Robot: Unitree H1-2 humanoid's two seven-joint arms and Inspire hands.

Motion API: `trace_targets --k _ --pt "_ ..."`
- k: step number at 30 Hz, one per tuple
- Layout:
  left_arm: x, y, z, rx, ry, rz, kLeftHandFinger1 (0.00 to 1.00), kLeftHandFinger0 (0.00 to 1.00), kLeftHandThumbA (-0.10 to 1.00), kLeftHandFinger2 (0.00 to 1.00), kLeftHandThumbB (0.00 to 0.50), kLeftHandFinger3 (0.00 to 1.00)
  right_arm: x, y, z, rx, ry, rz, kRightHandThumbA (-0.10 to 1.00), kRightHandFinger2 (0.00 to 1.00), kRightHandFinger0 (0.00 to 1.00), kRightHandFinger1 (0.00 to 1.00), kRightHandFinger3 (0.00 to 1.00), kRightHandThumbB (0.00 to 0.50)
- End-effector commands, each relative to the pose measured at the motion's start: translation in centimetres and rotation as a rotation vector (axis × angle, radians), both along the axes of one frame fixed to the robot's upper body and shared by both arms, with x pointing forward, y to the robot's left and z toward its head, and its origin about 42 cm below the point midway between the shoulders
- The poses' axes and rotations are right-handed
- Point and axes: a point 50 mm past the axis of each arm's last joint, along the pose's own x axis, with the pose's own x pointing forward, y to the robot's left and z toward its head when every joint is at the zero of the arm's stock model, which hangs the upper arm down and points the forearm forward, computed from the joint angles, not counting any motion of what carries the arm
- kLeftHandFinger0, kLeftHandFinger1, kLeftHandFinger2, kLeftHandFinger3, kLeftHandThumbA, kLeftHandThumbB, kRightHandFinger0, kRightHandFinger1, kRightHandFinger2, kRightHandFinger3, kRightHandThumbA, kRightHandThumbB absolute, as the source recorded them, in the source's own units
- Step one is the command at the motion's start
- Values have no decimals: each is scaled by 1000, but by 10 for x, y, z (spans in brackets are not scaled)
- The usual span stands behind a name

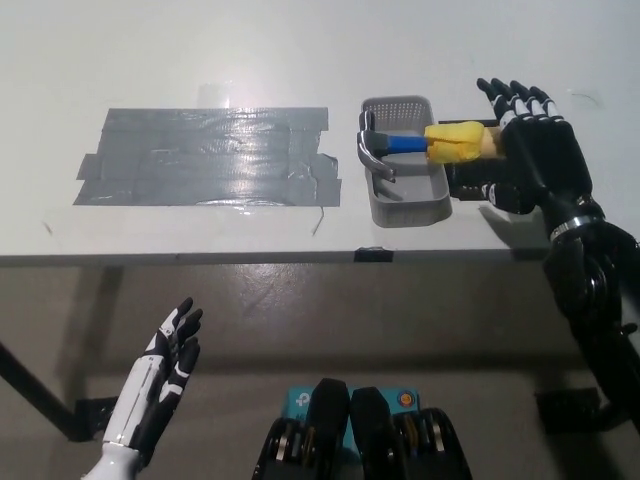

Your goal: The robot picks the hammer with right hand and hits the black area on the desk and places it back.

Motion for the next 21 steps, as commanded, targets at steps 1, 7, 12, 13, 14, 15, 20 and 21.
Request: trace_targets --k 1,7,12,13,14,15,20,21 --pt "1 5 9 5 -48 -22 1000 1000 909 1000 197 1000 13 6 30 -13 -117 -4 869 1000 1000 1000 1000 393" --pt "1 5 9 -15 -54 -22 1000 1000 872 1000 175 1000 22 11 31 -11 -104 9 882 1000 1000 1000 1000 392" --pt "3 4 10 10 -51 -29 1000 1000 904 1000 165 1000 28 15 29 -29 -111 13 886 1000 1000 1000 1000 392" --pt "3 3 10 10 -52 -30 1000 1000 897 1000 159 1000 28 14 29 -30 -112 12 886 1000 1000 1000 1000 395" --pt "3 3 11 10 -55 -31 1000 1000 894 1000 159 1000 29 14 28 -31 -114 11 889 1000 1000 1000 1000 397" --pt "4 3 12 6 -54 -31 1000 1000 890 1000 160 1000 31 15 28 -40 -115 12 900 1000 1000 1000 1000 402" --pt "5 4 14 16 -57 -34 1000 1000 893 1000 144 1000 36 22 36 -43 -125 27 915 1000 1000 1000 1000 400" --pt "5 4 14 11 -58 -38 1000 1000 892 1000 145 1000 37 23 37 -44 -126 31 916 1000 1000 1000 1000 393"
